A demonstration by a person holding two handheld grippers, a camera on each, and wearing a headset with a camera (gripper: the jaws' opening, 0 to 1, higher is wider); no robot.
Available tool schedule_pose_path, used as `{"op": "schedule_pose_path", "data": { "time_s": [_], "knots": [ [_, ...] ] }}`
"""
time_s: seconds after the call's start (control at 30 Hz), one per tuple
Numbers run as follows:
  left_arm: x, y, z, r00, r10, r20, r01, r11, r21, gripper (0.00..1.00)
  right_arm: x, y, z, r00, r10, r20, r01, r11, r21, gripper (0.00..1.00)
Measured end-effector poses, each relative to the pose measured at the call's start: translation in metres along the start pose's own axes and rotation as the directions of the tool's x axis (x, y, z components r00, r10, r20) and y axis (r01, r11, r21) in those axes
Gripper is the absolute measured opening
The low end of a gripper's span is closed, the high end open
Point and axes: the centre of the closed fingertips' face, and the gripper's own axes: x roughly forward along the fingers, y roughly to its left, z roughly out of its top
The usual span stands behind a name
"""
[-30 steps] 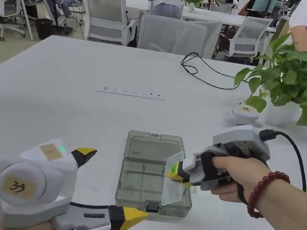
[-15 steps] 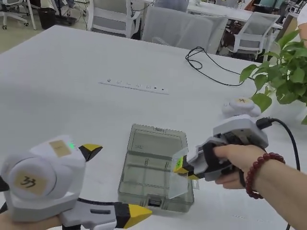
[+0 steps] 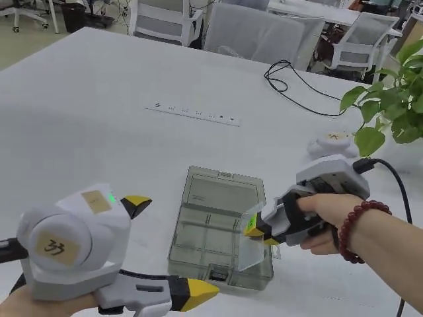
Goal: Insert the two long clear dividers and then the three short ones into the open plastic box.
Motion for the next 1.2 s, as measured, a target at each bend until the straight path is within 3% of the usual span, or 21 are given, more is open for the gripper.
{"op": "schedule_pose_path", "data": {
  "time_s": [0.9,1.2],
  "knots": [
    [-0.002,0.005,0.001,0.9997,0.016,0.016,-0.016,1.0,-0.021,0.96,0.013,-0.005,-0.005,0.9984,-0.038,-0.041,0.038,0.999,-0.002,0.06],
    [-0.003,0.006,0.001,0.9997,0.018,0.019,-0.018,1.0,-0.025,0.96,0.013,-0.003,-0.005,0.9955,-0.086,-0.04,0.083,0.993,-0.083,0.07]
  ]
}}
